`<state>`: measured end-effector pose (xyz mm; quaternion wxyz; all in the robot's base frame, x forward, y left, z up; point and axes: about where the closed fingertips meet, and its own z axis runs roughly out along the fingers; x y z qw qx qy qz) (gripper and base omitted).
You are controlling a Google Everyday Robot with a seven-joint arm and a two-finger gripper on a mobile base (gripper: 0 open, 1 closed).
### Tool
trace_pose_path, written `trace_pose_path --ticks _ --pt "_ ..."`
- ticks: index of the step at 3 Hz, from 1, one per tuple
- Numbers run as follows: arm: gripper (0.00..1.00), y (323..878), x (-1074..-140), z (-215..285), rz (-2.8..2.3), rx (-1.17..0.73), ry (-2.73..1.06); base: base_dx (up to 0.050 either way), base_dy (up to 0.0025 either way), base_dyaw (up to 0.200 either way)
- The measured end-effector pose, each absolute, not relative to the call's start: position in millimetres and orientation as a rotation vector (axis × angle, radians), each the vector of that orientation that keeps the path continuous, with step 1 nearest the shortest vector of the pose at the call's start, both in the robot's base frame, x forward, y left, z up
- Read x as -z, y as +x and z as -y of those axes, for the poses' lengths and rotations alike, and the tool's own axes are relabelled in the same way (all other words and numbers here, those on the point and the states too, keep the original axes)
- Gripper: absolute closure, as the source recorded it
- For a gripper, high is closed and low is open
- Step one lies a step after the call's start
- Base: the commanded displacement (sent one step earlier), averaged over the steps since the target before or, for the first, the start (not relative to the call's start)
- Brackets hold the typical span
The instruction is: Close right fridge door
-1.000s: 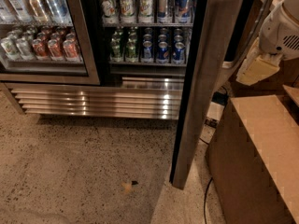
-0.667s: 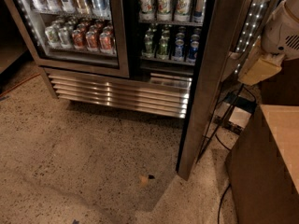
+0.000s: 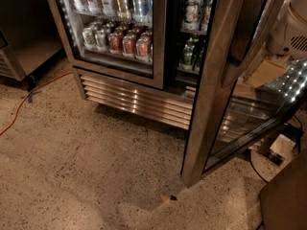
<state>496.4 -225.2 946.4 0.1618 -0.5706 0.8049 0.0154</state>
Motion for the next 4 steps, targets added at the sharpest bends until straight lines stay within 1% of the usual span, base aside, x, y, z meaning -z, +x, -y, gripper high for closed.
trace_pose_path --ticks 4 --pt "1.0 496.4 -946.4 225.2 -2.297 -0.044 -1.629 0.05 0.00004 -0.001"
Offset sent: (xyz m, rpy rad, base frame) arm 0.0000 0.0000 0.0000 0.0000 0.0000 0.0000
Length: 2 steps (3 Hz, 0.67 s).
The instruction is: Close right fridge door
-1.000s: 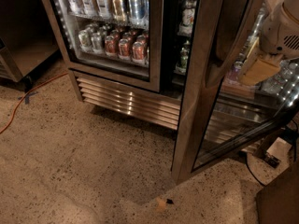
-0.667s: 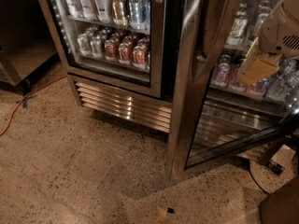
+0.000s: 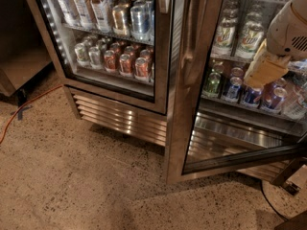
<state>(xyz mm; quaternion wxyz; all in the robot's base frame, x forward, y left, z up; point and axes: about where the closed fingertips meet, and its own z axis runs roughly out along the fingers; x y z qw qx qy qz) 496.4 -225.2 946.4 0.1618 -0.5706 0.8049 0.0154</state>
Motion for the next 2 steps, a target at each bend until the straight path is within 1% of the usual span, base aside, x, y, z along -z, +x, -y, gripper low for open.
trace_pose_path --ticks 2 --pt "1.0 496.4 -946.4 225.2 -2.297 -0.044 -1.629 0.05 0.0 0.0"
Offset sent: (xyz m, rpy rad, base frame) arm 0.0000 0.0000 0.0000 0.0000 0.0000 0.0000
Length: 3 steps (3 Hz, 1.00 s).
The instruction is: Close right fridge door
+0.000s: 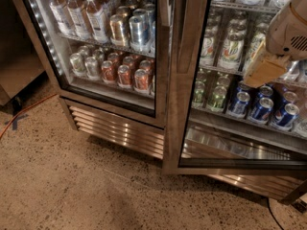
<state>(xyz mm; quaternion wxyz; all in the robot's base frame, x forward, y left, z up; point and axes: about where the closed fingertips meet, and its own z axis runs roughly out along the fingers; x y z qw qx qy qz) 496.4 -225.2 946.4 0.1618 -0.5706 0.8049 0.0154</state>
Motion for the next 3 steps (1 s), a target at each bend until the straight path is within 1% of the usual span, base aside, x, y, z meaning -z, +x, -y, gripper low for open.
trace_pose_path --ticks 3 --pt "1.0 496.4 -946.4 225.2 -2.297 -0.044 -1.629 0.05 0.00001 0.0"
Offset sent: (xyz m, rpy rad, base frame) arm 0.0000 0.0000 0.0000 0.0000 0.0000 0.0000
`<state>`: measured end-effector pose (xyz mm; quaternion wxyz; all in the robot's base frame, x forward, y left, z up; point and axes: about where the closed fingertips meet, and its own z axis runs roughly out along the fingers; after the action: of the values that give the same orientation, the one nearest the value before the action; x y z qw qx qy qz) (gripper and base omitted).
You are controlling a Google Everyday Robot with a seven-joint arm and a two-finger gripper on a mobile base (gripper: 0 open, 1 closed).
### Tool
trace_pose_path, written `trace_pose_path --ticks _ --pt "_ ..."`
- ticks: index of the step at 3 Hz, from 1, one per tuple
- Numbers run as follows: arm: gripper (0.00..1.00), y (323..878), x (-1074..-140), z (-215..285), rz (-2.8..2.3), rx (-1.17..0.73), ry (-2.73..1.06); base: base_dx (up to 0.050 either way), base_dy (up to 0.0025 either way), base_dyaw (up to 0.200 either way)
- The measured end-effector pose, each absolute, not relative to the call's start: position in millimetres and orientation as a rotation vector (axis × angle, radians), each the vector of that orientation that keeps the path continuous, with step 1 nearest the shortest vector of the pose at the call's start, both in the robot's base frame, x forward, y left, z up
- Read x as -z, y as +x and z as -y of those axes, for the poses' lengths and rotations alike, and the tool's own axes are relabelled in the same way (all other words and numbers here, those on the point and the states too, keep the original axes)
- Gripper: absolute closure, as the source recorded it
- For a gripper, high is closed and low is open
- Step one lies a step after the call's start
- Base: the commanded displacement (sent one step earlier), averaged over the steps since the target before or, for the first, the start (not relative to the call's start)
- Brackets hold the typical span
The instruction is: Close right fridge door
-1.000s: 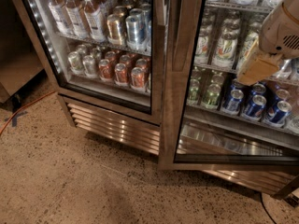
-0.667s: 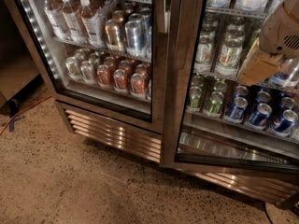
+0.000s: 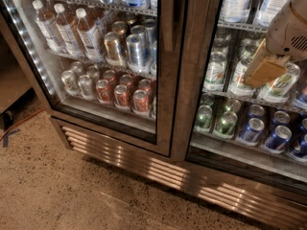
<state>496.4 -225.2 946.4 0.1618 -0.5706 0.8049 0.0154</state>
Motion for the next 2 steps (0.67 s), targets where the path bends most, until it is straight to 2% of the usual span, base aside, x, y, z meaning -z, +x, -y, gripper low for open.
trace_pose_path --ticks 1,2 --pt "1.0 496.4 -946.4 225.2 -2.297 -0.044 -1.629 0.05 0.0 0.0" --pt "1.0 496.4 -946.4 225.2 -2.297 -0.044 -1.629 -0.05 0.00004 0.0"
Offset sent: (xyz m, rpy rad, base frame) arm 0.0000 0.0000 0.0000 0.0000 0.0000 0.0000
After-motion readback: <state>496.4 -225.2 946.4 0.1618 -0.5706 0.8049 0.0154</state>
